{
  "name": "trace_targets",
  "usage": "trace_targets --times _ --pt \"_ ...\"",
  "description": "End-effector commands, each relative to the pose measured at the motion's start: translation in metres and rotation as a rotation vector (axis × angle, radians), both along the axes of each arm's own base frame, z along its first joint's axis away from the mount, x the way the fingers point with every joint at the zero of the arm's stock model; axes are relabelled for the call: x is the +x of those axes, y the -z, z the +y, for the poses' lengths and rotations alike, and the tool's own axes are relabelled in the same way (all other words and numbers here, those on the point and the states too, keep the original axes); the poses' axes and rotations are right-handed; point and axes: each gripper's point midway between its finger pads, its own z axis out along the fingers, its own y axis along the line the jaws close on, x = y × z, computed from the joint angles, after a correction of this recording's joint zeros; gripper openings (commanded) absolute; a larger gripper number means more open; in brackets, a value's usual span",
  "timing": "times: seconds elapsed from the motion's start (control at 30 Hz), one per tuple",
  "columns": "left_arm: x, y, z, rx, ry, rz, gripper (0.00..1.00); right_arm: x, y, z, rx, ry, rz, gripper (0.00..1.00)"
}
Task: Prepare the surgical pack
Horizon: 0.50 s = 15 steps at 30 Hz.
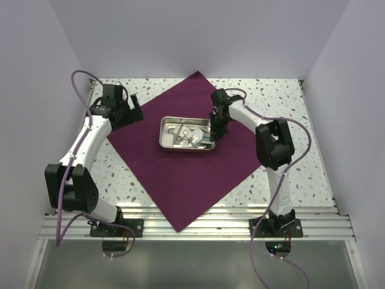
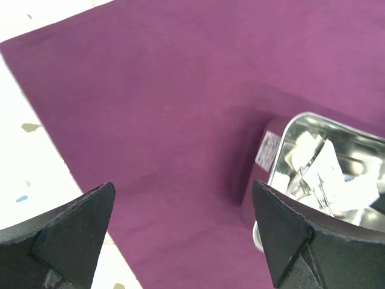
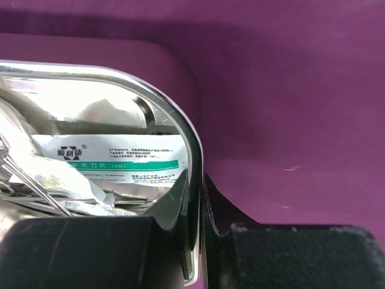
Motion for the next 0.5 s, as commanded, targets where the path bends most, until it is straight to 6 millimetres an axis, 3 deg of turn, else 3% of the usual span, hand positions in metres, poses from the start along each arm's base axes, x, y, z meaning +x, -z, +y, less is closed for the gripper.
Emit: trace_targets --times 0.0,0.2,0.3,0.47 --pt "0.004 -0.004 0.022 0.112 -0.035 0.025 0.99 0.007 -0.019 0.018 0.040 0.046 -0.024 0.00" --pt "0.003 0.012 0.037 0.147 -0.110 0.096 0.99 -0.003 -0.012 0.021 -0.012 0.121 -0.007 0.00" --pt "-0.009 0.033 0.051 0.220 -0.159 0.227 0.99 -0.003 -0.006 0.022 -0.024 0.122 -0.012 0.00" --pt "-0.011 0.039 0.065 0.260 -0.186 0.250 0.99 -0.006 -0.003 0.032 -0.042 0.100 -0.015 0.00"
